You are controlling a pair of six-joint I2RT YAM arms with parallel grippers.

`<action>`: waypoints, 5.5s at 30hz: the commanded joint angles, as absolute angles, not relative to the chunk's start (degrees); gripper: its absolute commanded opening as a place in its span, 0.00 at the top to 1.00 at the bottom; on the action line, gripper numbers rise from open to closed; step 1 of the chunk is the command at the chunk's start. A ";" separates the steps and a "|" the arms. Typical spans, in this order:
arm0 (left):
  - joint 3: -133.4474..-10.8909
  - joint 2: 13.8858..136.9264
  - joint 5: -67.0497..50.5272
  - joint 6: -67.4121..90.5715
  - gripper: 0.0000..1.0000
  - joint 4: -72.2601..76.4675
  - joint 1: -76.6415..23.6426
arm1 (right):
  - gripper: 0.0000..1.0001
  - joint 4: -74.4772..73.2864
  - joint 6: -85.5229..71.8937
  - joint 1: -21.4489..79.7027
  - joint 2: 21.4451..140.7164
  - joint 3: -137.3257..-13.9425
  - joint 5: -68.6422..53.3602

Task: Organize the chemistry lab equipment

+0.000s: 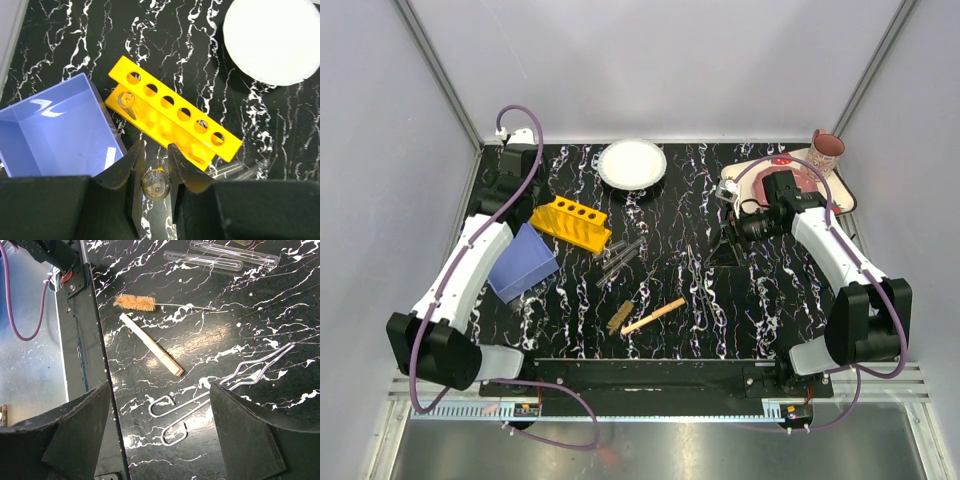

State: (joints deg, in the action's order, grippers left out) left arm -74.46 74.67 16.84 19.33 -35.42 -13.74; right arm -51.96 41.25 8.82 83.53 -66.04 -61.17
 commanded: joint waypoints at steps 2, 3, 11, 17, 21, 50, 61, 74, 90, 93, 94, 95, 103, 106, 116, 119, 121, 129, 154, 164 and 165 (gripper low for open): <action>-77.96 76.98 21.97 14.68 0.90 -28.57 -13.18 | 0.14 -52.21 42.71 8.52 84.20 -67.59 -62.93; -78.05 77.34 22.23 14.42 0.90 -28.30 -13.18 | 0.14 -52.12 42.80 8.44 84.37 -67.50 -62.84; -79.19 80.33 22.50 13.19 0.90 -26.19 -12.92 | 0.14 -52.47 43.15 8.53 84.99 -67.50 -62.67; -80.15 82.44 22.50 12.13 0.90 -25.40 -12.57 | 0.14 -52.91 43.50 8.52 85.61 -67.59 -62.67; -80.33 83.32 22.41 11.95 0.90 -25.14 -12.39 | 0.14 -52.91 43.59 8.53 85.61 -67.68 -62.67; -80.16 83.67 19.43 12.57 0.89 -23.20 -11.78 | 0.14 -54.32 44.65 8.44 86.40 -68.03 -62.84; -79.28 85.52 18.02 12.30 0.89 -22.41 -11.07 | 0.14 -54.93 45.00 8.44 86.66 -68.20 -62.84; -73.57 86.04 16.44 12.39 0.89 -18.82 -10.90 | 0.14 -55.28 45.44 8.53 87.01 -68.38 -62.75; -68.20 84.64 16.08 11.78 0.80 -15.21 -10.90 | 0.14 -55.81 45.79 8.53 87.36 -68.55 -62.67; -67.68 84.03 16.08 11.95 0.76 -15.20 -10.90 | 0.14 -55.98 45.88 8.53 87.36 -68.55 -62.67; -67.59 83.94 16.08 12.04 0.74 -15.29 -10.90 | 0.14 -55.99 45.88 8.53 87.36 -68.55 -62.67; -67.59 83.76 16.00 12.13 0.73 -15.29 -10.90 | 0.14 -55.90 45.88 8.44 87.36 -68.55 -62.67; -68.81 82.18 15.64 12.57 0.64 -17.14 -10.90 | 0.14 -56.07 46.05 8.17 86.92 -68.64 -62.75; -70.22 81.04 15.47 13.09 0.58 -18.72 -10.90 | 0.14 -56.16 46.05 8.00 86.84 -68.73 -62.84; -71.46 69.62 12.66 13.36 0.05 -24.96 -10.64 | 0.14 -56.08 46.67 7.73 85.96 -68.55 -62.32; -69.26 65.22 9.32 13.36 0.01 -27.33 -10.37 | 0.14 -56.07 46.67 7.21 85.43 -68.55 -62.31; -67.42 62.07 5.20 13.27 0.01 -29.70 -10.28 | 0.14 -55.99 46.76 7.12 84.99 -68.47 -62.23; -58.20 55.20 -16.93 16.69 0.02 -35.06 -10.63 | 0.14 -55.46 47.37 6.50 82.27 -67.50 -60.65; -67.41 94.47 3.16 14.59 0.35 -40.08 -37.26 | 0.07 -49.75 46.41 5.45 78.49 -59.06 -60.73; -69.43 100.89 5.54 13.89 0.43 -40.34 -38.06 | 0.07 -49.83 46.67 5.36 79.36 -58.80 -60.56; -69.35 101.25 5.62 13.80 0.44 -40.34 -38.06 | 0.07 -49.83 46.67 5.36 79.63 -58.89 -60.56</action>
State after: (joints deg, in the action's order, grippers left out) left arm -67.07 100.36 3.38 14.76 -40.62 -37.67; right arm -50.81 46.26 5.72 78.89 -58.85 -60.51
